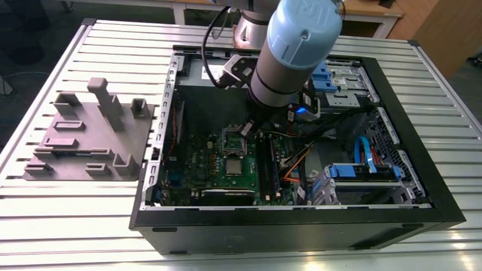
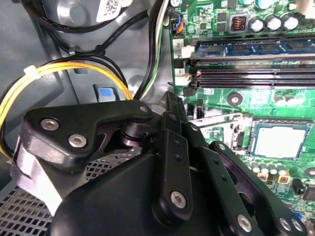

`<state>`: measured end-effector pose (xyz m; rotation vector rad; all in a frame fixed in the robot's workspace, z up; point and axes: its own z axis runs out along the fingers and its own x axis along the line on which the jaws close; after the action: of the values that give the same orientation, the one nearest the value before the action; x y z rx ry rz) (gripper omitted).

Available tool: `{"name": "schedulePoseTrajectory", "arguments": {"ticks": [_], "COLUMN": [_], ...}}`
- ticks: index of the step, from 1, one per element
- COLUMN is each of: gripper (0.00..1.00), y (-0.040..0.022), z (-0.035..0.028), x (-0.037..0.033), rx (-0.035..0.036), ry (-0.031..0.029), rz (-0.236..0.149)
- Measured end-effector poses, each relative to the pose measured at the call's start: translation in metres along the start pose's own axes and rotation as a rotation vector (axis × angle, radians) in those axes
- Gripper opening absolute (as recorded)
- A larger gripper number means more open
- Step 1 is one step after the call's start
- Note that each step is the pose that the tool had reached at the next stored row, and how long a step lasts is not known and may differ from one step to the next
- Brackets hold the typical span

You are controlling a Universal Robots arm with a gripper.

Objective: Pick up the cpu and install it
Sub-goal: 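Close the cpu cover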

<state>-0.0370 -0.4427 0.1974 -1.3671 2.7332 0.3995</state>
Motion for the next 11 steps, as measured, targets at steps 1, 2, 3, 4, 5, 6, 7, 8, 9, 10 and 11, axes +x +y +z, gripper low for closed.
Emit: {"name": "schedulePoseTrajectory", "arguments": {"ticks": [1, 2, 3, 4, 5, 6, 7, 8, 9, 10, 11], "gripper": [0.10, 0.10, 0.10, 0.10, 0.10, 0.10, 0.10, 0.10, 0.10, 0.10, 0.10], "y": [0.0001, 0.0003, 0.0005, 0.0006, 0.0008, 0.0013, 0.0017, 0.0020, 0.0022, 0.0025, 0.0027], "z": [-0.0004, -0.0009, -0.0013, -0.0015, -0.0021, -0.0027, -0.0035, -0.0038, -0.0044, -0.0050, -0.0056], "x": [-0.0001, -0.0003, -0.0005, -0.0007, -0.0009, -0.0014, -0.0019, -0.0022, -0.0024, -0.0027, -0.0029], "rx": [0.0002, 0.0000, 0.0001, 0.0004, 0.0018, 0.0075, 0.0112, 0.0114, 0.0112, 0.0107, 0.0103], "ry": [0.0019, 0.0033, 0.0047, 0.0063, 0.0105, 0.0223, 0.0315, 0.0333, 0.0347, 0.0360, 0.0371], "rz": [0.000, 0.001, 0.001, 0.001, 0.002, 0.003, 0.005, 0.005, 0.005, 0.006, 0.006]}}
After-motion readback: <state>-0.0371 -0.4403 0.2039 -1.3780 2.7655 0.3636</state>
